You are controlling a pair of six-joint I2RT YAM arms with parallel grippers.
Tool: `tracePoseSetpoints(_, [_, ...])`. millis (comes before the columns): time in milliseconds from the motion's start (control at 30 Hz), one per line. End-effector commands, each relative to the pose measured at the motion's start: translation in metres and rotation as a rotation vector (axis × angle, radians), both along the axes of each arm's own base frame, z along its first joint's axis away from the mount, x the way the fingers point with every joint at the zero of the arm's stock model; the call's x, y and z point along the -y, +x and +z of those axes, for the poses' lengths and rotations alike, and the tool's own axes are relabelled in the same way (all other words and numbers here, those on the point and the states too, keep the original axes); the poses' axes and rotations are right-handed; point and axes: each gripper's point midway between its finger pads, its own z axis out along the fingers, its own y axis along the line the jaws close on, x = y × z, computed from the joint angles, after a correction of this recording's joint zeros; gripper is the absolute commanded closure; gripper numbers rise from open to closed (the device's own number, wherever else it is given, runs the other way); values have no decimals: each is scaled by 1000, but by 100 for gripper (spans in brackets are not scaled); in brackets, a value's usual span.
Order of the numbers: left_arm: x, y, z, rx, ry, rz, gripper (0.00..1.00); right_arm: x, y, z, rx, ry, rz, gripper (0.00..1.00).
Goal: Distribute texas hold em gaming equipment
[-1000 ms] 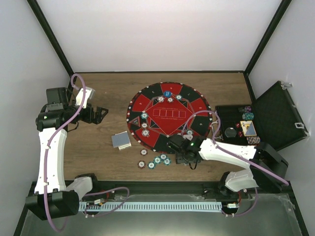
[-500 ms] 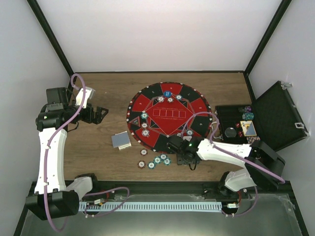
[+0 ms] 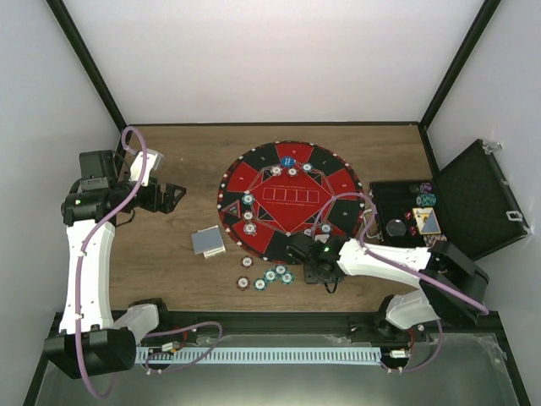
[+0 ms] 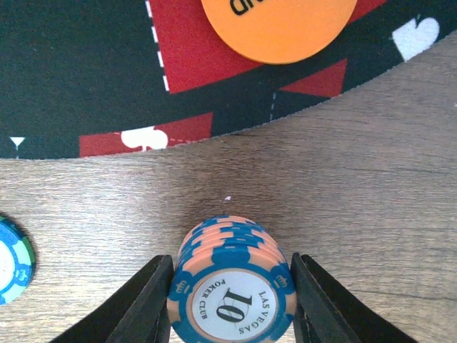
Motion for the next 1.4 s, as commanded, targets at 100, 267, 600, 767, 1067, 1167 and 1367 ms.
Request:
tracePoseSetpoints(100, [2, -2, 16, 50, -5, -11, 0, -2, 6, 23, 44, 15, -21, 70])
tracePoseSetpoints(267, [2, -4, 13, 44, 9, -25, 0, -7, 25, 54, 107, 29, -29, 72])
tracePoseSetpoints(600, [3, -6, 14, 46, 18, -38, 0, 12, 110, 106, 251, 65, -88, 73])
tracePoseSetpoints(767, [4, -10, 6, 33, 49, -79, 0, 46, 146, 89, 256, 49, -164, 74])
tracePoseSetpoints(1067, [-1, -26, -47, -59, 177, -203, 0, 75, 164, 30, 177, 48, -271, 74])
tracePoseSetpoints(1167, [-4, -29, -64, -91, 219, -244, 0, 76, 163, 16, 156, 44, -281, 75])
tracePoseSetpoints(1367, [-4, -34, -87, -121, 255, -321, 0, 77, 160, -1, 126, 35, -298, 74])
